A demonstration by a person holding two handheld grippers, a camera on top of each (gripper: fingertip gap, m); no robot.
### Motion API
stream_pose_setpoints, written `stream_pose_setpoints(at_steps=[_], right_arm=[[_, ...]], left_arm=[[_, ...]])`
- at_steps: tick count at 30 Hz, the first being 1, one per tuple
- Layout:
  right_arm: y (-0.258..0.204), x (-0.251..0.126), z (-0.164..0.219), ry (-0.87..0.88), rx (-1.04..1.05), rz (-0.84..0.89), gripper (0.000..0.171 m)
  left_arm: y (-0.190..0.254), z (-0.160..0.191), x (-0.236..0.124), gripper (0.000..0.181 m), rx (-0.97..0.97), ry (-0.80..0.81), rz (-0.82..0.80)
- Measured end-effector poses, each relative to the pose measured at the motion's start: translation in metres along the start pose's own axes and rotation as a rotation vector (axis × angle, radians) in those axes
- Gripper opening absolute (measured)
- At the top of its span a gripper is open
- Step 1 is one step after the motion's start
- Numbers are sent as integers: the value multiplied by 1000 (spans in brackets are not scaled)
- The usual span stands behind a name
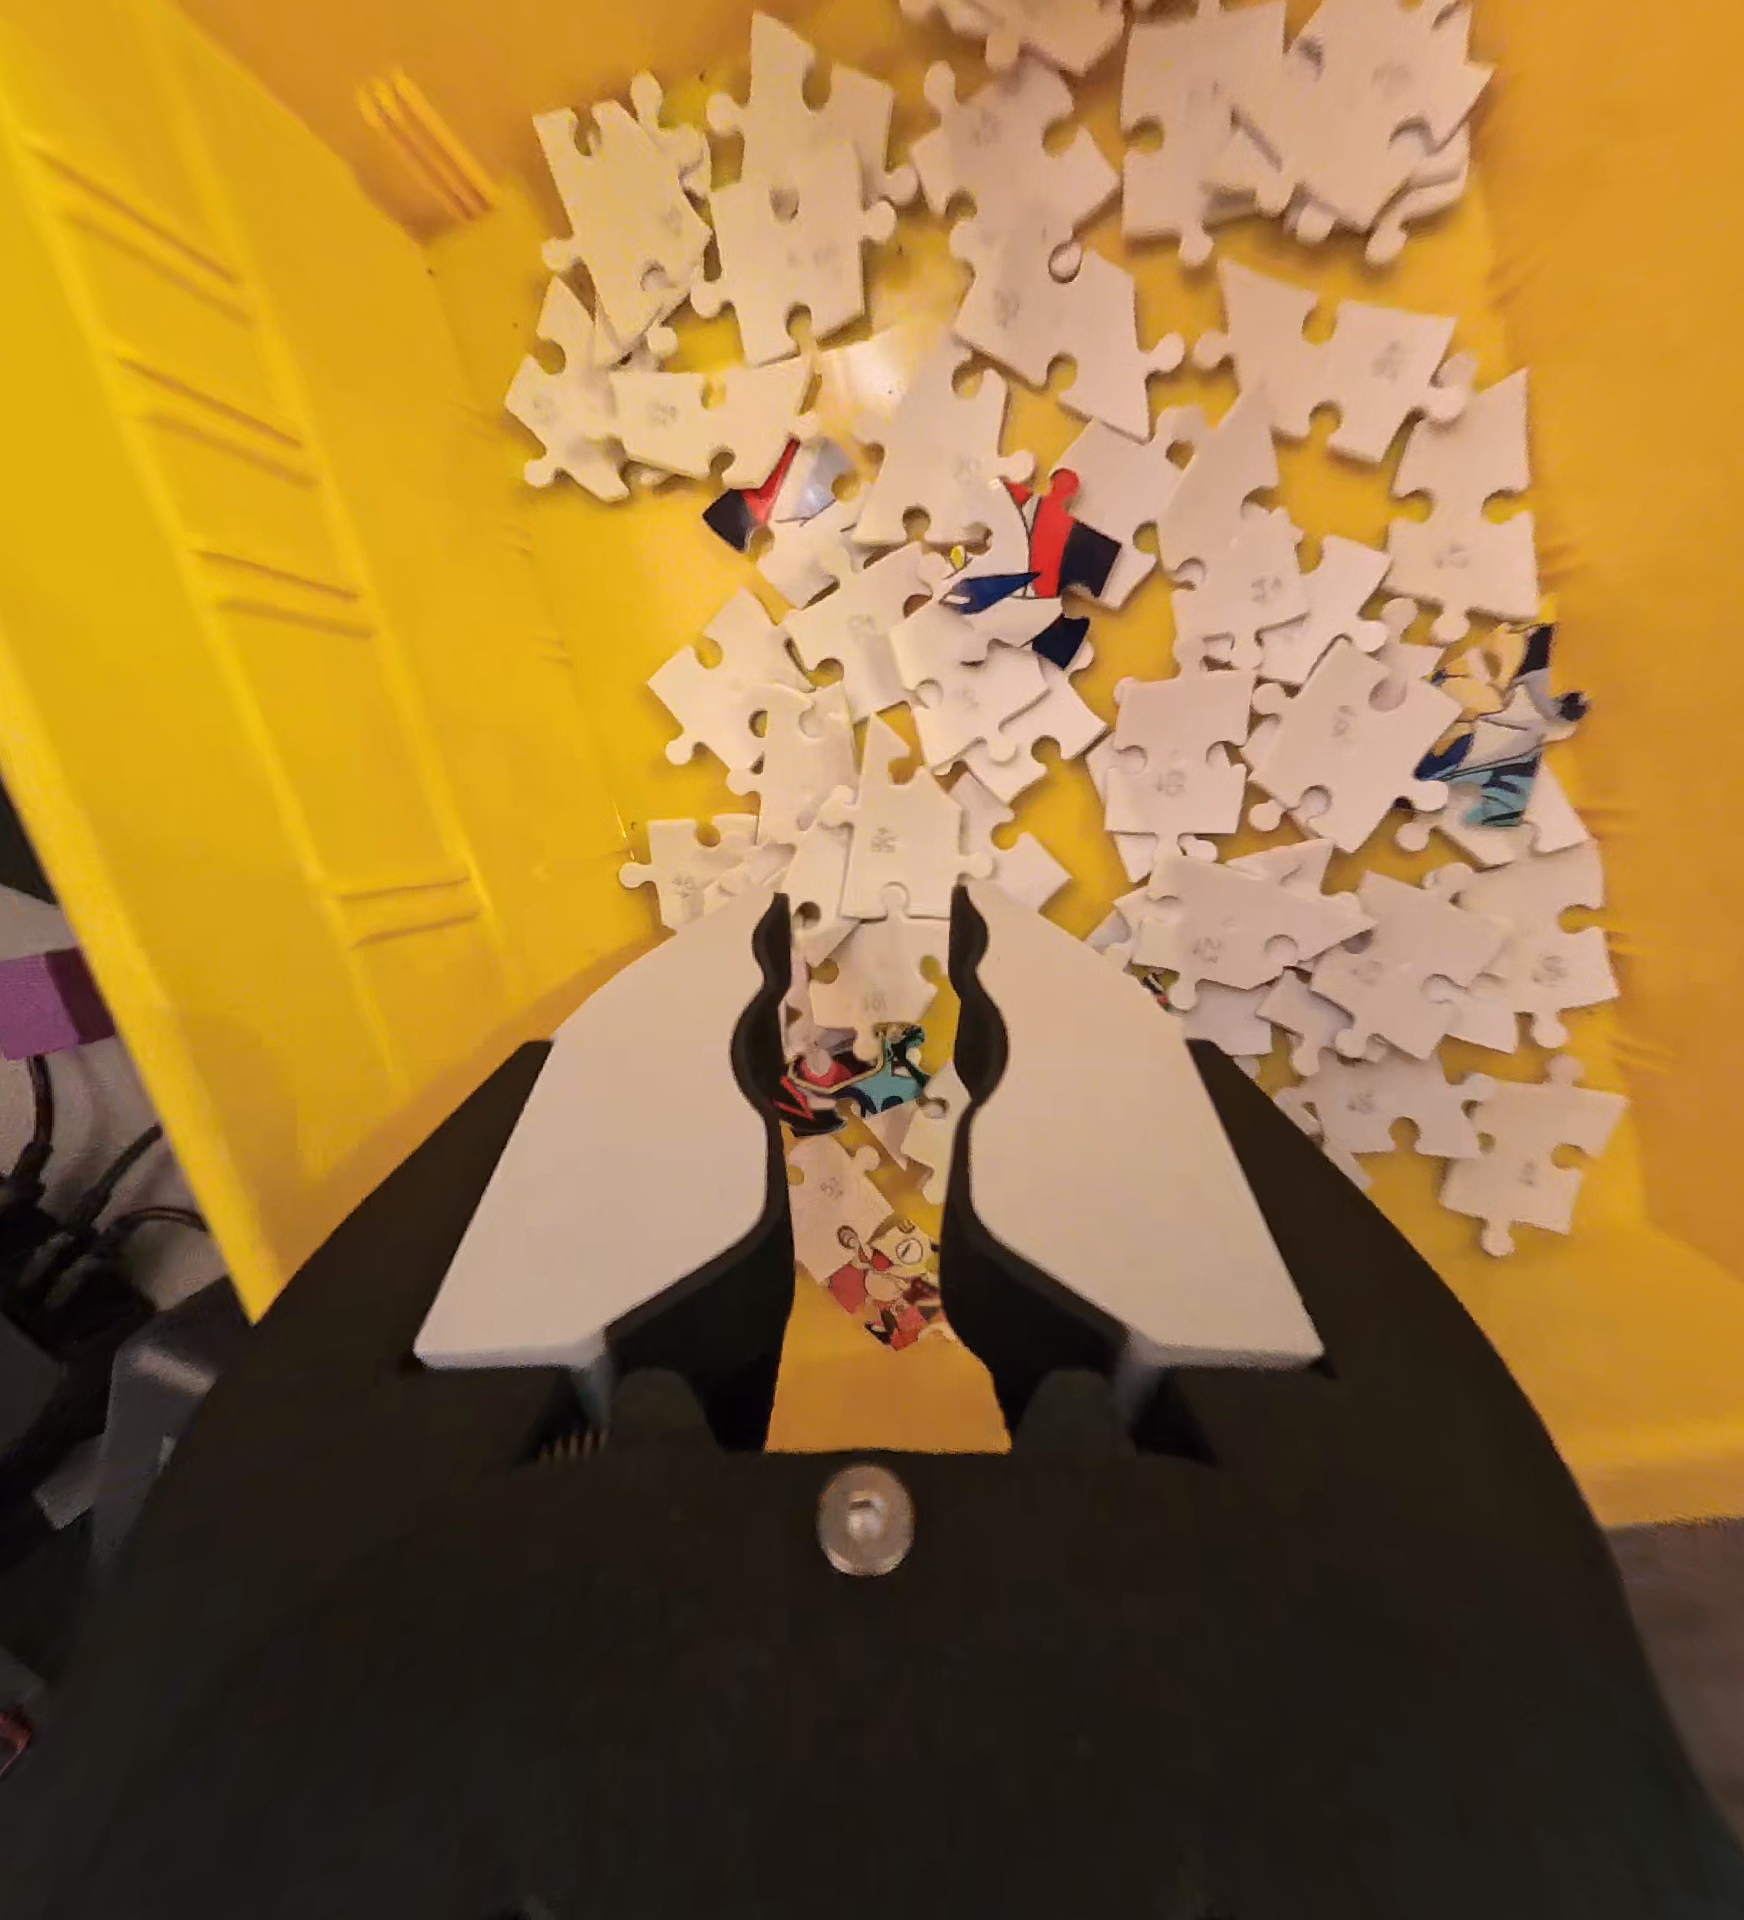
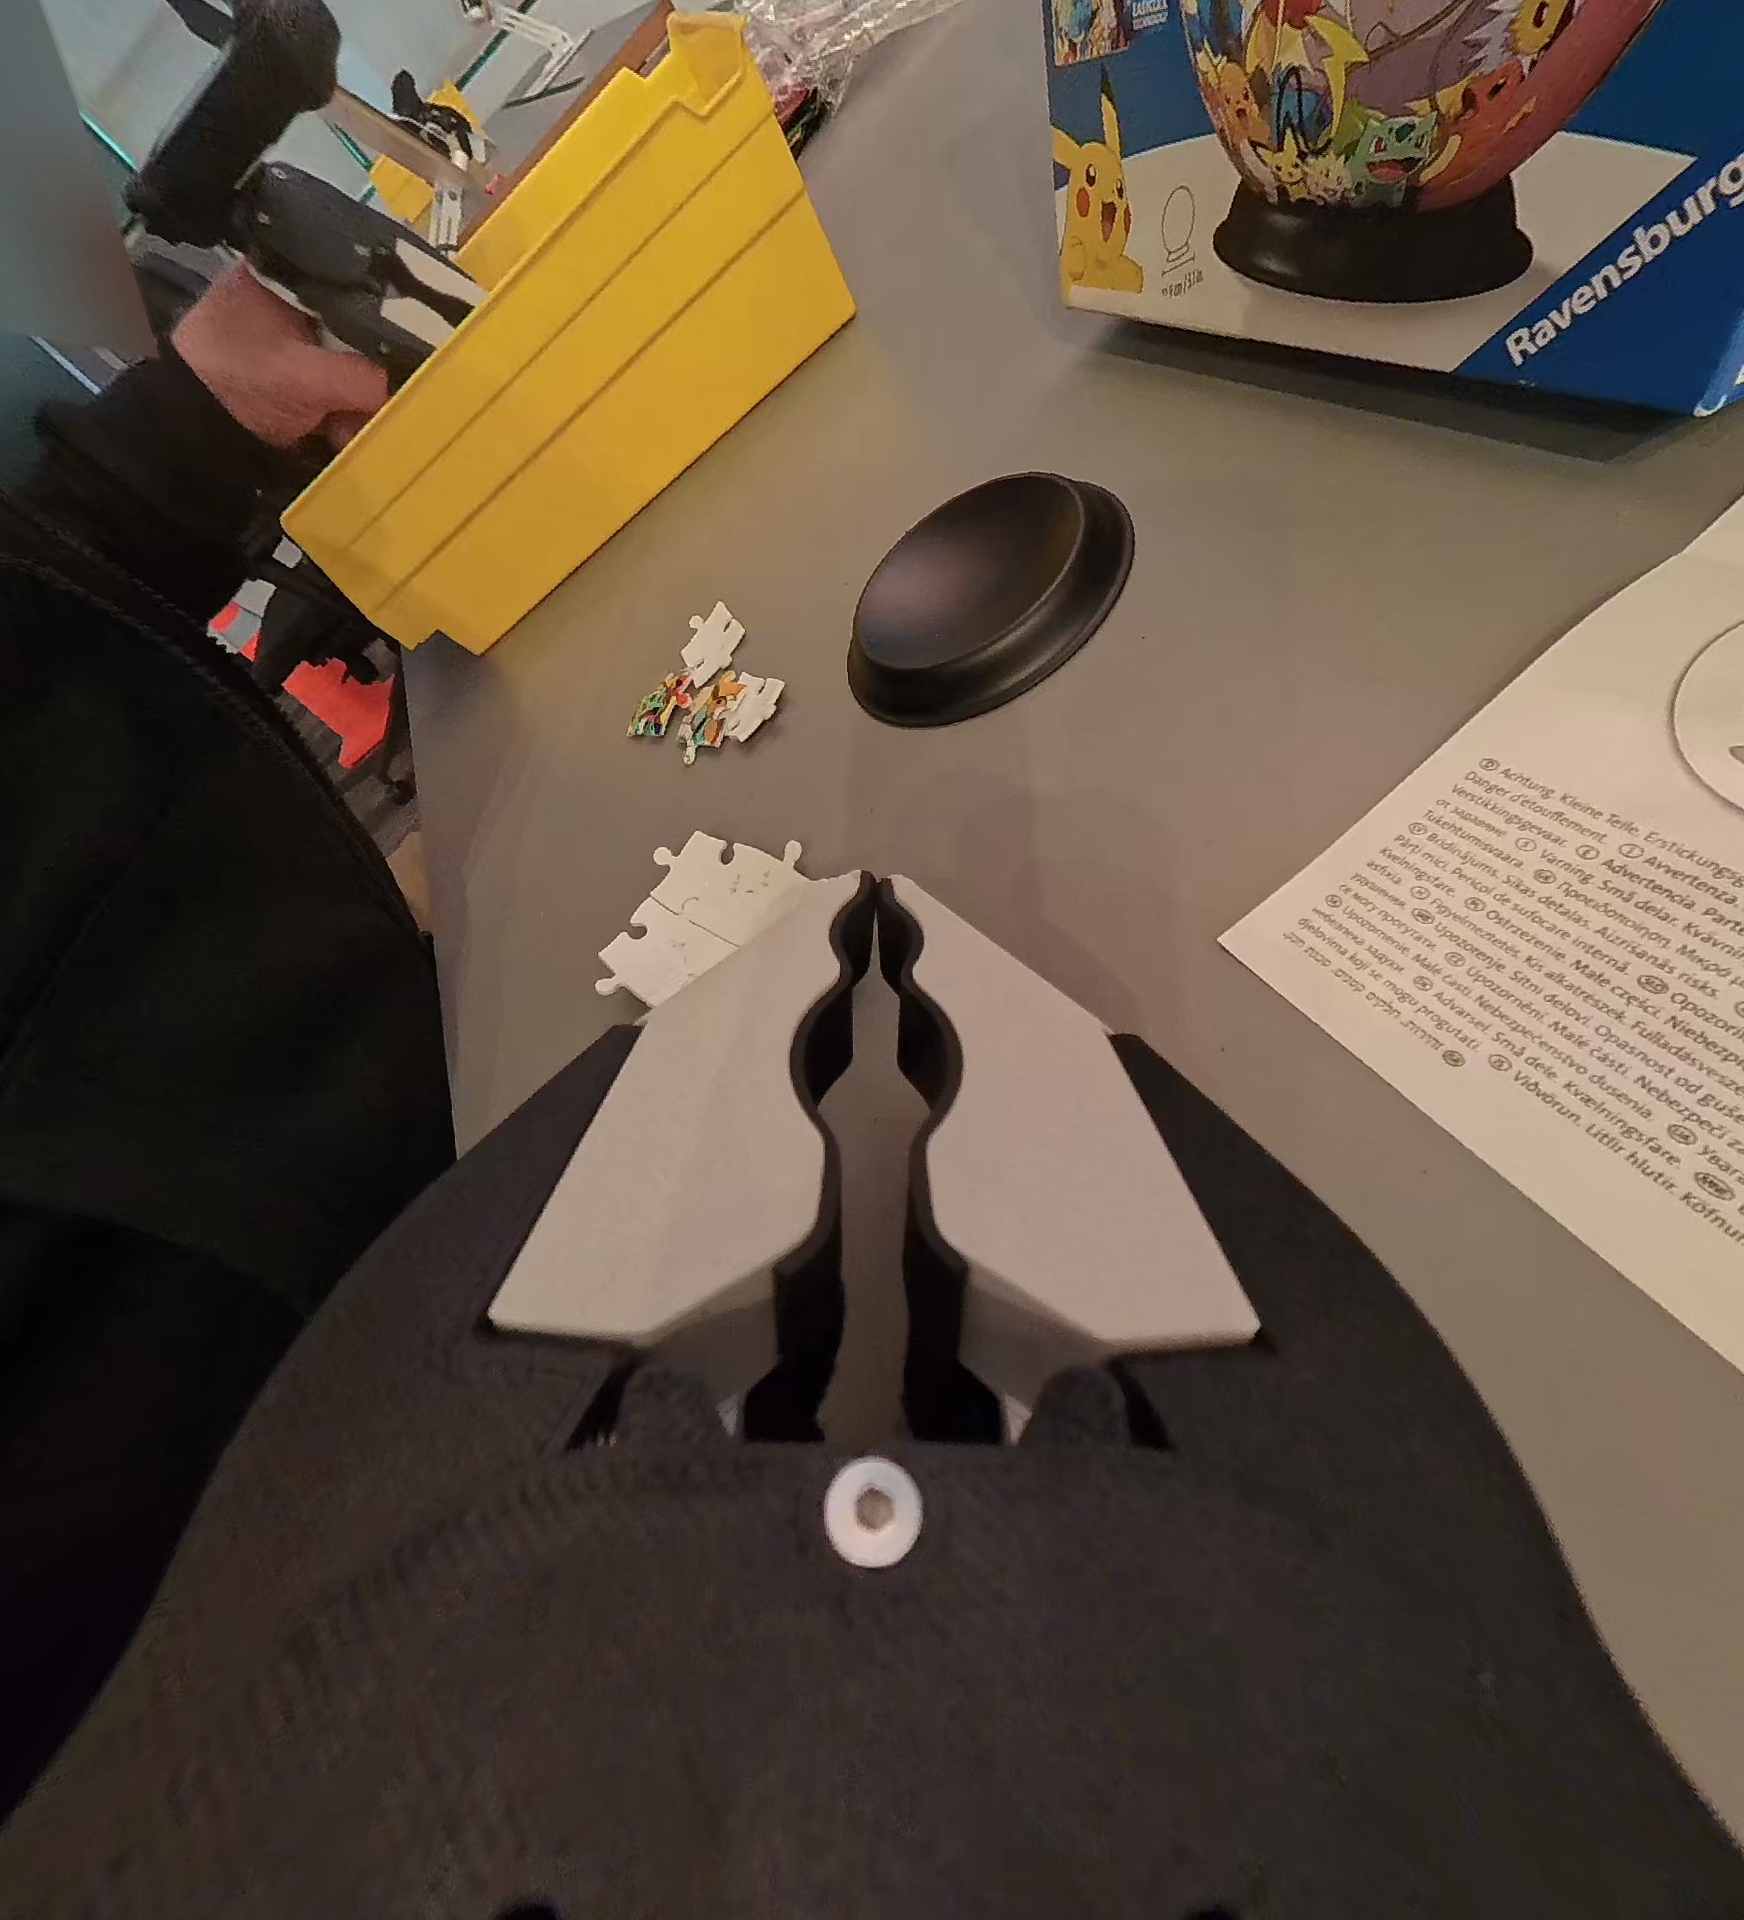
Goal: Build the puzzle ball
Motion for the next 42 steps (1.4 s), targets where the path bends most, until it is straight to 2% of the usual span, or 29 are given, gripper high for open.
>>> stream_pose_setpoints(at_steps=[5,10,13,16,31,34,36,38,42], right_arm=[[0,0,0,-3,2,-2,0],[0,0,0,-2,0,0,0],[0,0,0,0,-1,0,0],[0,0,0,2,-1,-1,0],[0,-2,-1,11,0,-7,0],[-1,-2,-1,10,1,-7,0],[0,-2,-1,11,0,-6,0],[0,-2,-1,11,1,-7,0],[0,-2,-1,11,4,-9,0]], left_arm=[[31,10,-15,33,63,-5,234],[50,17,-1,46,144,-41,247],[59,16,6,45,152,-41,268],[53,13,9,31,126,-34,239],[9,-7,10,30,59,-30,90],[-2,-14,15,31,24,-33,31],[-6,-12,18,47,19,-65,-2],[1,-10,16,50,12,-78,40],[14,-11,3,44,64,-26,97]])
Point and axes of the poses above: each gripper's, where its closed fingertips meet, x out along the fingers, z out of its underside, y = z × x across the jaws, the point moved 2 cm from there along -x, back along the fingers, and after that the axes turned 5 degrees about -z, right-handed, at the moved point
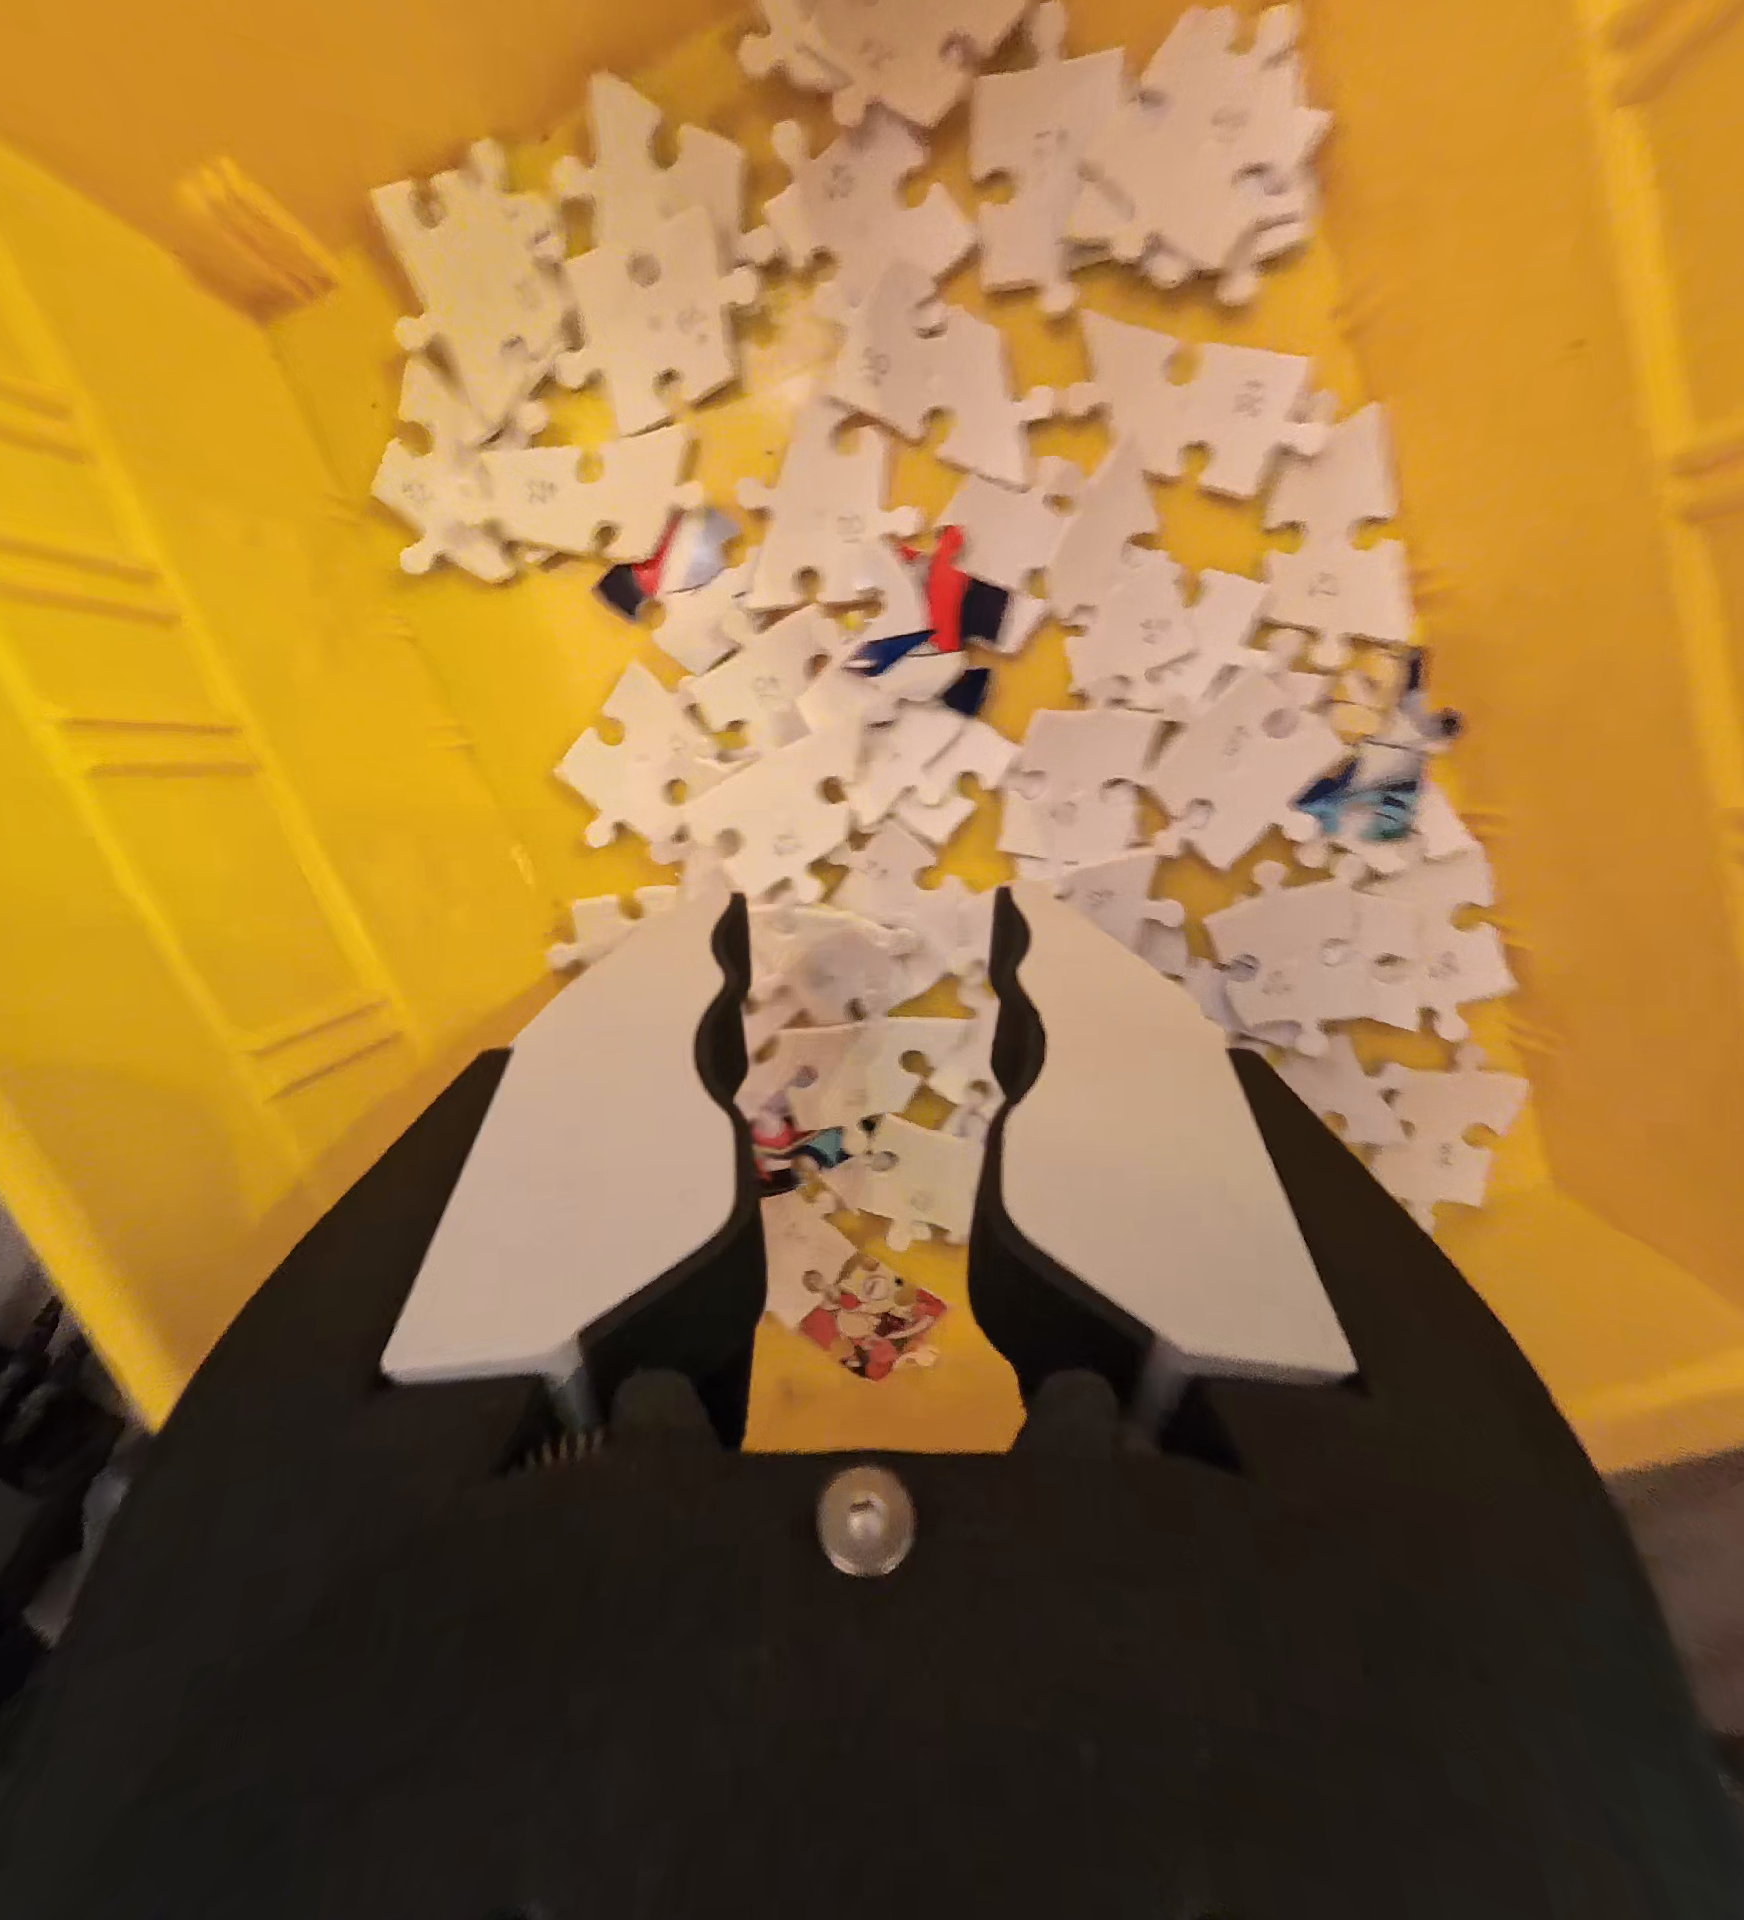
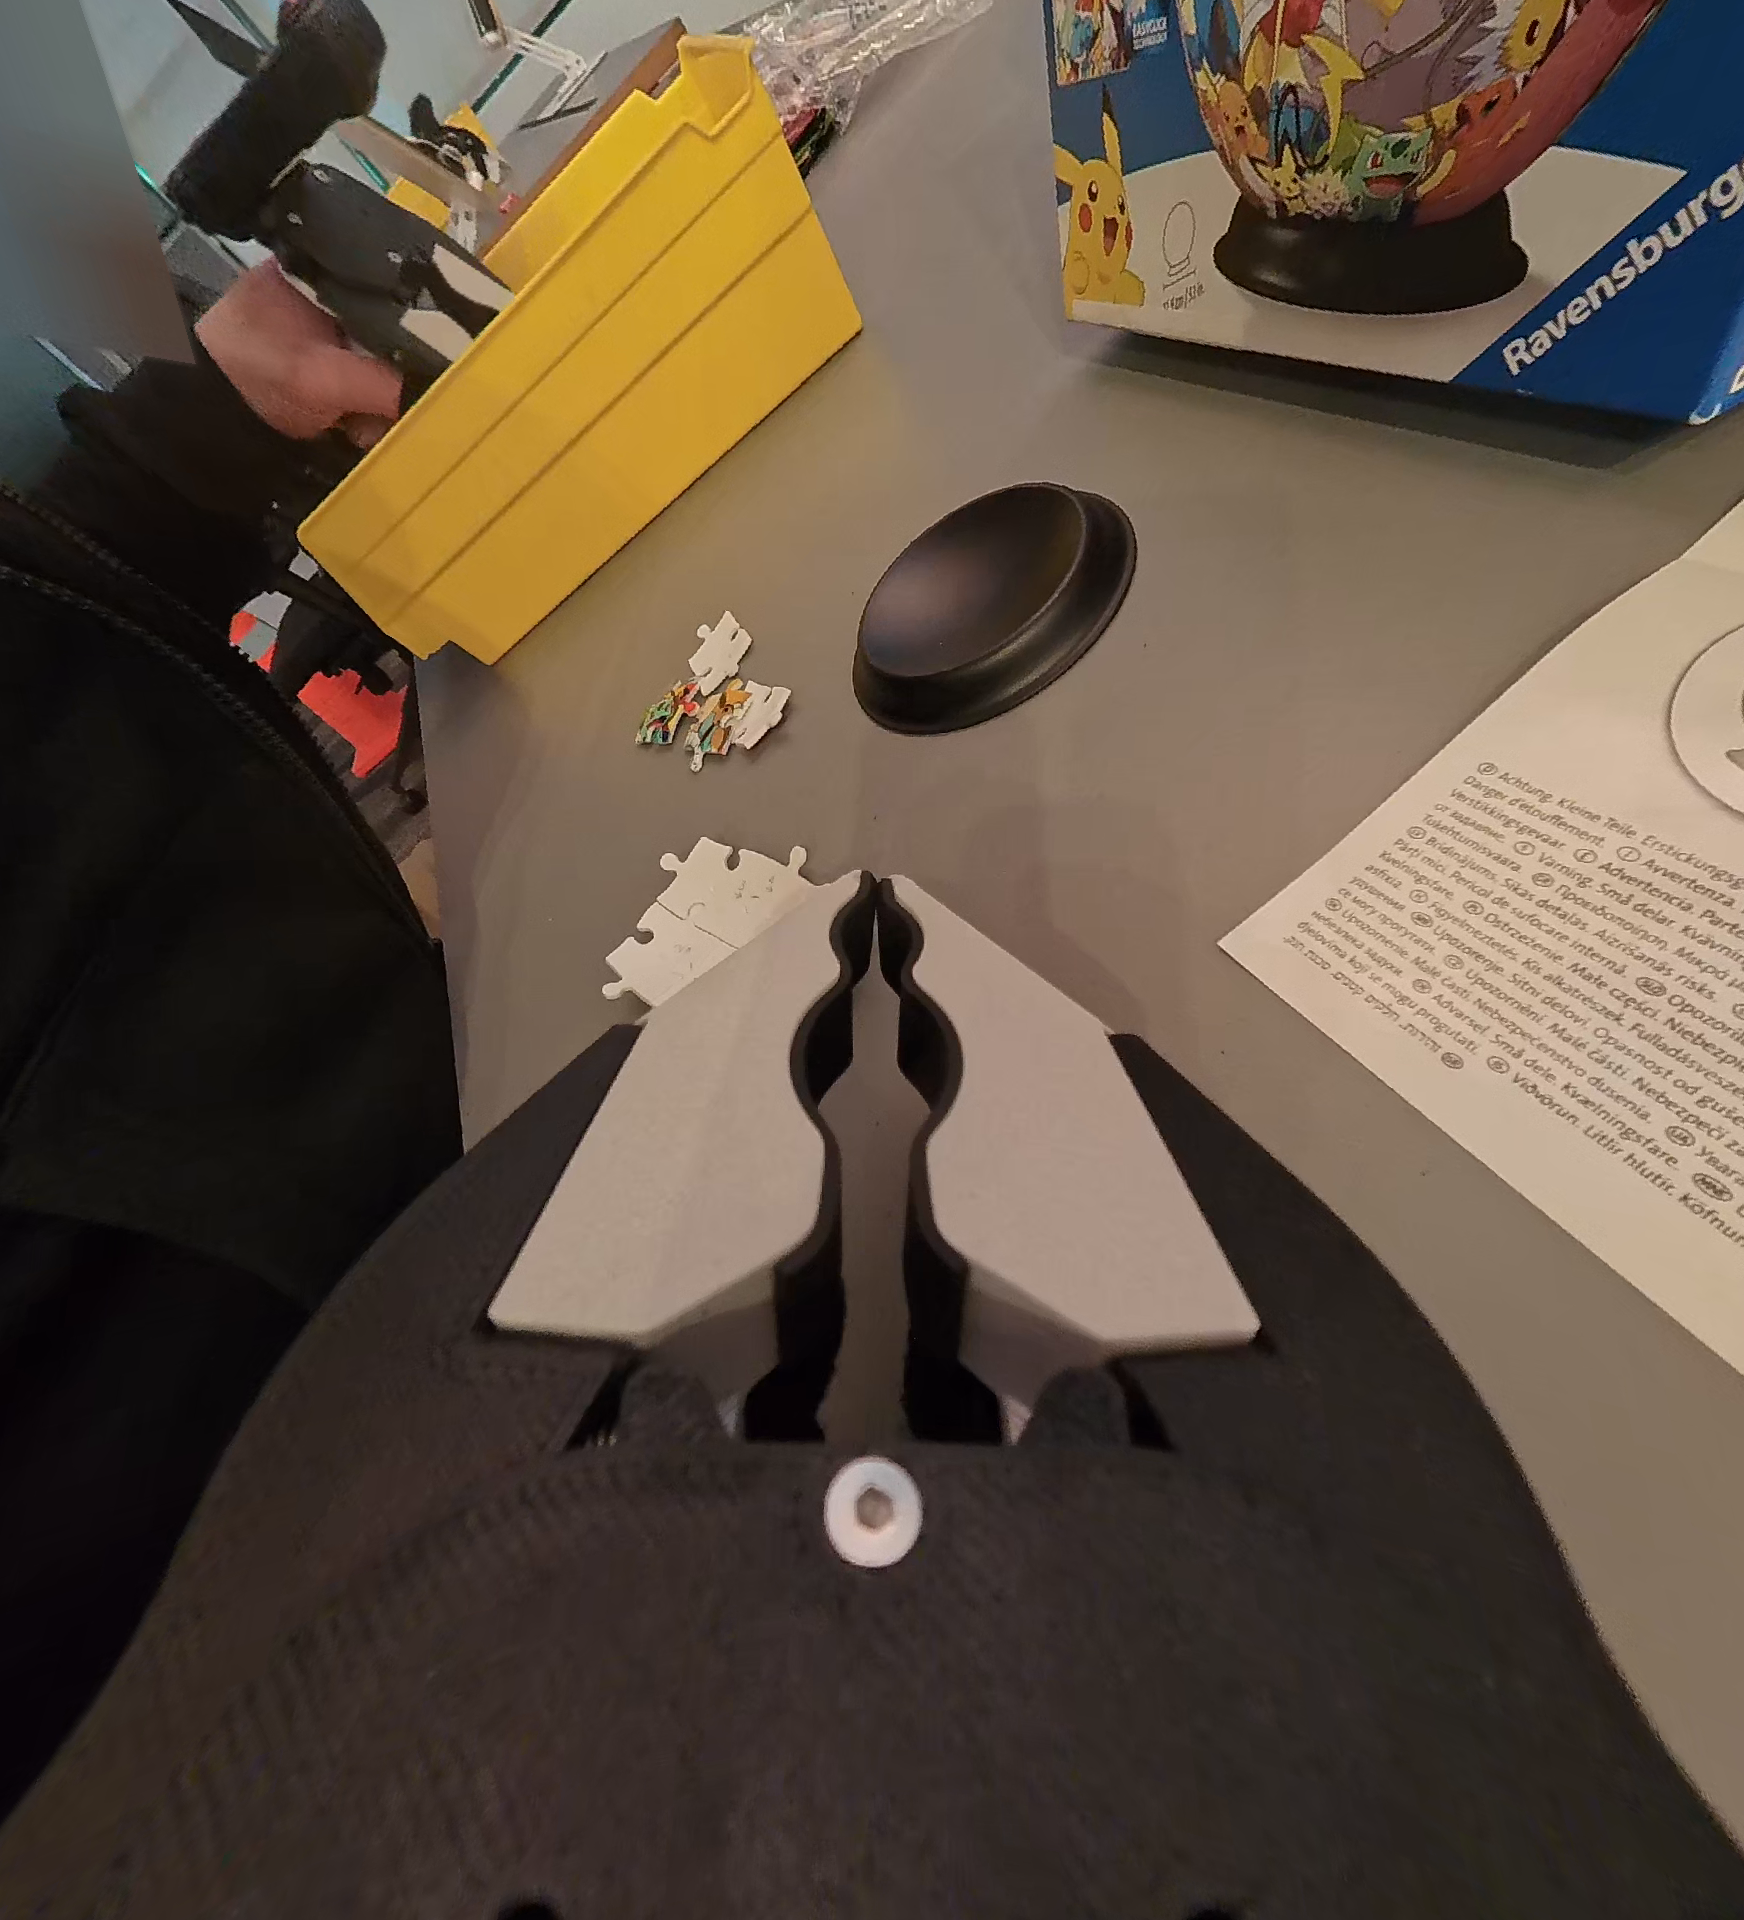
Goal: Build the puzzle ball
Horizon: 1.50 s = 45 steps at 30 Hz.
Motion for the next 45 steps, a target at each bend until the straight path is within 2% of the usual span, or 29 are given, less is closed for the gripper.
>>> stream_pose_setpoints(at_steps=[3,5,7,9,12,18,26,45], right_arm=[[0,0,0,-1,0,-1,0],[0,0,0,-2,-1,0,0],[0,0,0,-2,-1,1,0],[0,0,0,-3,-2,3,0],[0,0,0,-3,1,2,0],[1,1,0,-4,2,5,0],[1,1,0,-3,4,2,0],[1,0,0,5,3,2,0]], left_arm=[[27,1,1,48,62,2,102],[39,3,8,53,113,-11,114],[42,4,16,48,123,-25,101],[39,4,19,45,108,-19,88],[24,1,20,31,66,-4,37],[-14,-5,20,23,-8,0,-124],[2,-14,20,31,17,27,-23],[-20,-51,39,38,47,34,-91]])
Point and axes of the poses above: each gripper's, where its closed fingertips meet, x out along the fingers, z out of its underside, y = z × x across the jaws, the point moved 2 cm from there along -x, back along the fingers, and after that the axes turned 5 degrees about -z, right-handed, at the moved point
